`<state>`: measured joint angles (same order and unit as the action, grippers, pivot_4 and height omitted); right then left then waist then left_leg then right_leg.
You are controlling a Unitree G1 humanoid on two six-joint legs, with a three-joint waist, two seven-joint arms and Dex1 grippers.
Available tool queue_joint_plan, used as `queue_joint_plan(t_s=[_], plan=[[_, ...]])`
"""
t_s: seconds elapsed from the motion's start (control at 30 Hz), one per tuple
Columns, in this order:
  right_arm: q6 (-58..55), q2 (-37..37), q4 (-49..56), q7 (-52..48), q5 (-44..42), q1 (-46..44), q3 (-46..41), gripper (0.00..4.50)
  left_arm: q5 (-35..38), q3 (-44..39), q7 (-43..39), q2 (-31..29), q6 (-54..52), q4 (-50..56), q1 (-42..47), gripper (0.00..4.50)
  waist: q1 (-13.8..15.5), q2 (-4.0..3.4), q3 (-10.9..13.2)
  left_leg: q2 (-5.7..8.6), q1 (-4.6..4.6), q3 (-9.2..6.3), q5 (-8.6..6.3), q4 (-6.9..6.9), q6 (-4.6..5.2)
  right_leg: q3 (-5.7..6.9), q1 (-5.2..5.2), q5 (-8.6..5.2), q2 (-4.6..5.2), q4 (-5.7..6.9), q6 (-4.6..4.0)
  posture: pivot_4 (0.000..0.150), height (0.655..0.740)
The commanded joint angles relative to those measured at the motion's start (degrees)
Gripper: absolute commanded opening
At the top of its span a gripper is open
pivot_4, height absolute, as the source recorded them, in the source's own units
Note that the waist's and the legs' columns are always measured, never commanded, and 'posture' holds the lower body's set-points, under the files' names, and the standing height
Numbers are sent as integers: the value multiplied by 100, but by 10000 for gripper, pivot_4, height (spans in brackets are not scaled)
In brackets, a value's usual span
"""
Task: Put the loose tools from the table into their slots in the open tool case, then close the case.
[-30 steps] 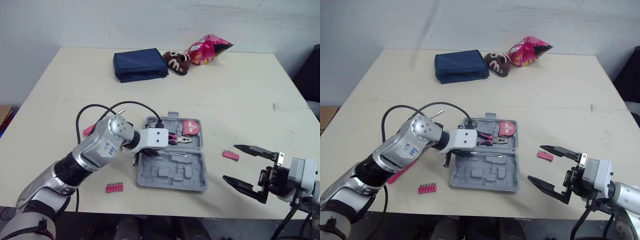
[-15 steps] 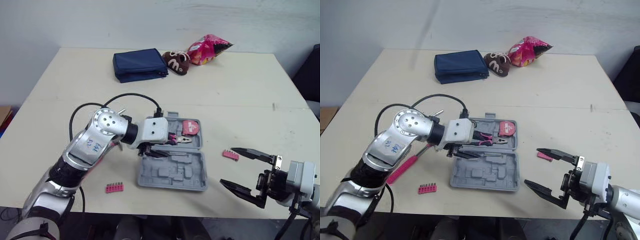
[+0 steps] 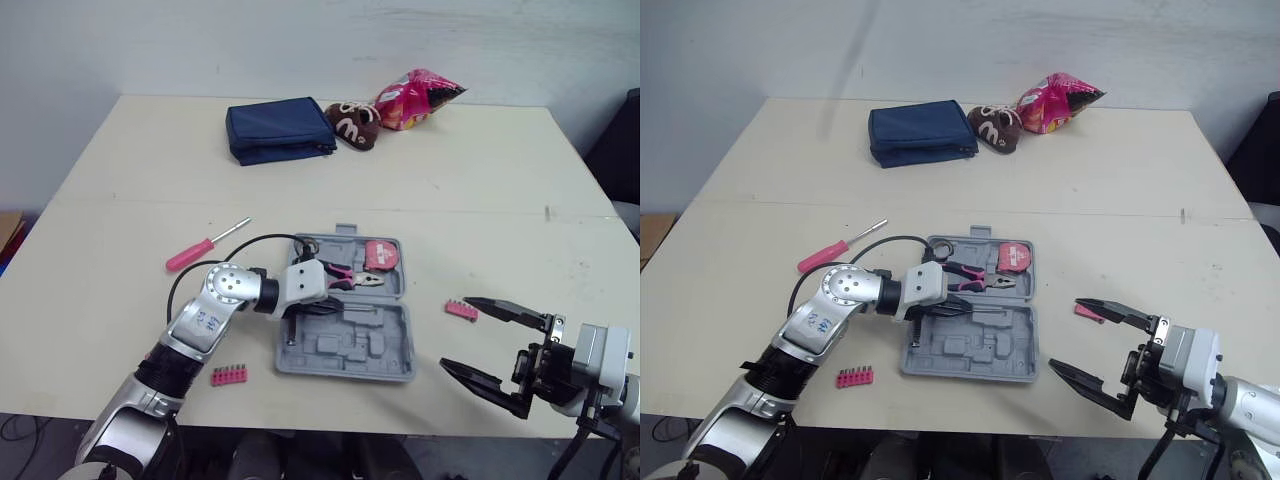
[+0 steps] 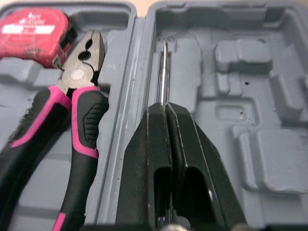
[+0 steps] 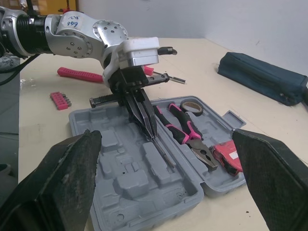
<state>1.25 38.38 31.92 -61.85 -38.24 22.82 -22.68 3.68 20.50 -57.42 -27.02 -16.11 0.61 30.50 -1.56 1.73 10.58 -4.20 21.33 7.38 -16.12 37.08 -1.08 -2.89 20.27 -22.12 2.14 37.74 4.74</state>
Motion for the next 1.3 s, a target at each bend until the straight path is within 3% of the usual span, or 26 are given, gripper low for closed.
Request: queue_joint_plan(t_s=[0.03, 0.3, 0.5, 0.6, 0.7, 0.8, 0.93, 1.03, 1.13, 1.3], plan=[[202, -101, 37, -89, -20, 91, -101, 45000, -182, 44, 109, -21, -87, -69, 51, 392, 1, 0, 0, 1, 0, 0, 0, 0, 0, 0, 0, 0, 1, 0, 0, 1500, 7400], [589, -268, -245, -356, 60, 298, -163, 45000, -693, 554, 270, -183, -1155, -311, 60, 392, -2, -4, -15, 1, -24, -2, -1, 0, 2, 1, -28, 1, 1, -3, 1, 1500, 7400], [668, -286, -316, -389, 57, 306, -166, 45000, -700, 1215, -40, -85, -1952, -590, 194, 392, -5, -15, -81, 0, -120, -11, -50, -19, 32, 10, -149, 0, 6, -46, 0, 1500, 7400], [643, -269, -282, -337, 52, 292, -162, 45000, -782, 1276, 161, 28, -1801, -760, 201, 392, -2, -18, -191, -1, -126, -18, -67, -47, 32, 29, -192, -3, 17, -91, -6, 1500, 7400], [547, -228, -155, -178, 47, 272, -209, 45000, -411, 613, 469, 360, -802, -845, 206, 392, 18, -42, -218, 6, -126, -18, -67, -64, 38, 33, -198, -2, 33, -114, -6, 1500, 7400], [426, -137, -18, -74, -9, 302, -320, 45000, 421, -229, 95, 569, 178, -581, 150, 392, 43, -85, -204, 28, -124, -30, -53, -68, 62, 39, -177, 6, 57, -120, 4, 1500, 7400], [124, 157, 153, -33, -244, 383, -736, 45000, 1659, -1351, -964, 77, 823, -9, -59, 392, -3, -41, -142, 27, -69, -44, -40, -77, 51, 67, -124, 11, 57, -121, 2, 1500, 7400], [-44, 356, 113, -124, -354, 409, -1017, 45000, 2084, -1953, -1029, -294, 733, 146, -109, 392, -1, -43, -141, 19, -17, -44, -26, -77, 16, 71, -70, 10, 42, -122, 2, 1500, 7400], [-108, 511, -133, -271, -387, 377, -1309, 45000, 2383, -2443, -936, -792, 204, 378, -310, 8995, 3, -49, -128, 16, -13, -45, -24, -74, 13, 70, -68, 4, 36, -126, 5, 1500, 7400], [318, 559, -1029, -840, -62, 420, -1796, 45000, 2188, -3676, -1125, -1838, 931, -379, -1471, 32256, -30, -33, -109, 17, -20, -34, -29, -80, 20, 64, -69, 3, 37, -138, 9, 1500, 7400]])
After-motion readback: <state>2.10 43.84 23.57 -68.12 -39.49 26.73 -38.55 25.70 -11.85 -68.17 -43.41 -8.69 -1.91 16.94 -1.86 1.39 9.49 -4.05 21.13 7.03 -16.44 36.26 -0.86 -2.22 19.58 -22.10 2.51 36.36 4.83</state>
